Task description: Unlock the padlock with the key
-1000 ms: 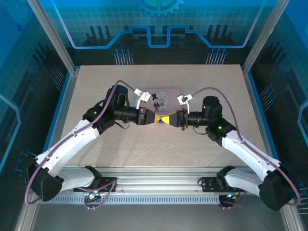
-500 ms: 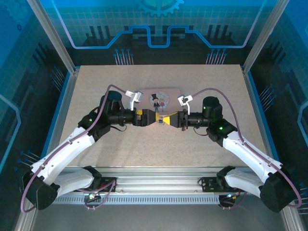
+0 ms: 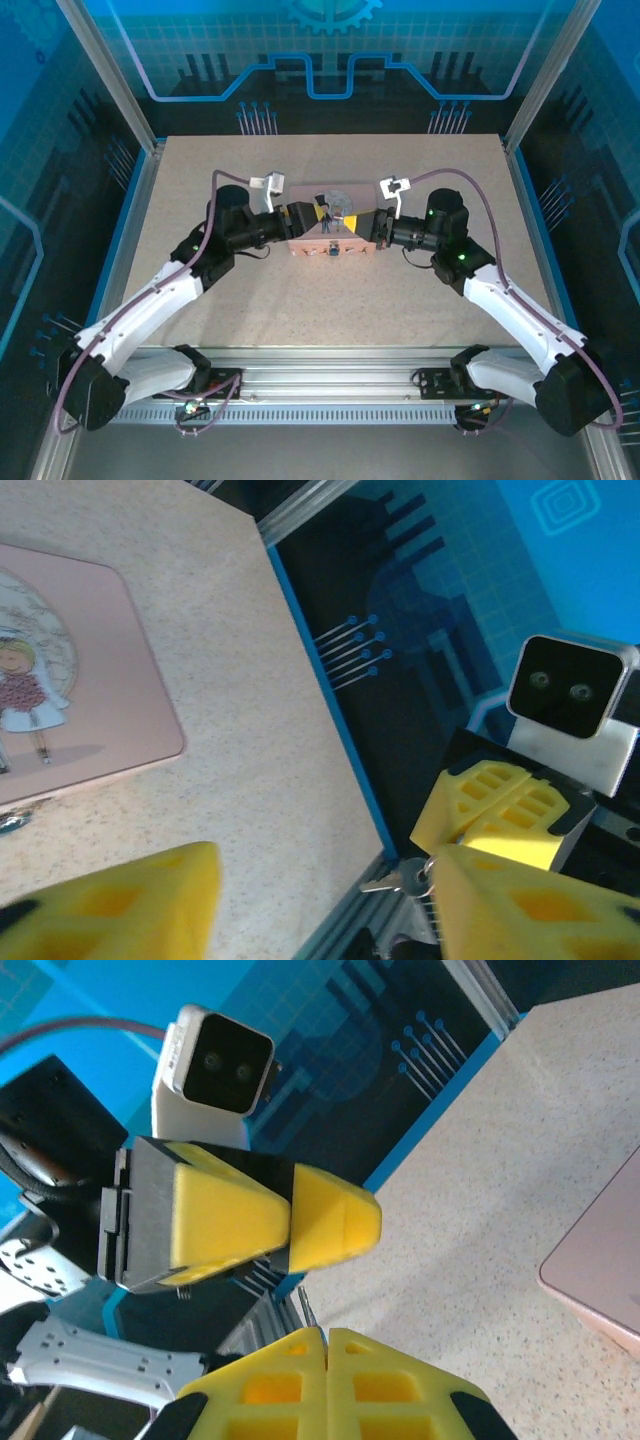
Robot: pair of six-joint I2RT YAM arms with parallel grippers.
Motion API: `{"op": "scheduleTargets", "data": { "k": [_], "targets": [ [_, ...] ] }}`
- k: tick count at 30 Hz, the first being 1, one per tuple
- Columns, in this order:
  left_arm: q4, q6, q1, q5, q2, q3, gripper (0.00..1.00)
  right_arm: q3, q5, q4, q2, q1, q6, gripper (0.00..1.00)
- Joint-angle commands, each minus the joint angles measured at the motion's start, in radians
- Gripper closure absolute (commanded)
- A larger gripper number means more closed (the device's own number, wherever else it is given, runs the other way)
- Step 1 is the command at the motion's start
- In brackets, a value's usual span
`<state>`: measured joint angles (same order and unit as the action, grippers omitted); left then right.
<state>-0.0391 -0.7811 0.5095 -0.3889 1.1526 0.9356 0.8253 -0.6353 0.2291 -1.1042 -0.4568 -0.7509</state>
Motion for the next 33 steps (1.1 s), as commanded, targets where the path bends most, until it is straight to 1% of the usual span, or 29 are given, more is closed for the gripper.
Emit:
{"op": "scheduleTargets", "data": {
  "k": [1, 4, 5, 9, 10, 11, 14, 16, 21, 23, 29, 33],
  "targets": [
    [-0.166, -0.073, -0.003, -0.084, 0.039, 0.020, 0.52, 0.027, 0.056, 0.113, -0.008, -0.011, -0.064, 1.00],
    [-0.273, -0.118, -0.002, -0.095, 0.056, -0.005, 0.51, 0.023, 0.072, 0.137, -0.013, -0.034, -0.081, 1.00],
    [-0.303, -0.126, -0.002, -0.102, 0.060, -0.010, 0.50, 0.018, 0.080, 0.144, -0.013, -0.041, -0.086, 1.00],
    [-0.381, -0.138, 0.003, -0.128, 0.073, -0.018, 0.37, -0.002, 0.097, 0.180, -0.018, -0.058, -0.110, 1.00],
    [-0.395, -0.142, 0.004, -0.137, 0.080, -0.018, 0.37, -0.006, 0.100, 0.188, -0.021, -0.060, -0.114, 1.00],
    [-0.405, -0.146, 0.006, -0.146, 0.087, -0.016, 0.38, -0.010, 0.104, 0.195, -0.020, -0.063, -0.119, 1.00],
    [-0.407, -0.144, 0.021, -0.157, 0.102, -0.008, 0.49, -0.018, 0.110, 0.213, -0.022, -0.066, -0.127, 1.00],
    [-0.402, -0.137, 0.032, -0.160, 0.106, -0.003, 0.53, -0.022, 0.118, 0.219, -0.021, -0.065, -0.130, 1.00],
    [-0.402, -0.131, 0.038, -0.158, 0.110, -0.003, 0.71, -0.024, 0.123, 0.224, -0.024, -0.065, -0.136, 1.00],
    [-0.404, -0.131, 0.038, -0.156, 0.107, -0.003, 0.73, -0.030, 0.130, 0.225, -0.021, -0.065, -0.136, 1.00],
    [-0.389, -0.117, 0.038, -0.145, 0.087, -0.011, 0.74, -0.046, 0.139, 0.221, -0.012, -0.065, -0.136, 1.00],
    [-0.388, -0.115, 0.038, -0.148, 0.085, -0.016, 0.82, -0.055, 0.146, 0.222, -0.002, -0.065, -0.135, 1.00]
  ]
}}
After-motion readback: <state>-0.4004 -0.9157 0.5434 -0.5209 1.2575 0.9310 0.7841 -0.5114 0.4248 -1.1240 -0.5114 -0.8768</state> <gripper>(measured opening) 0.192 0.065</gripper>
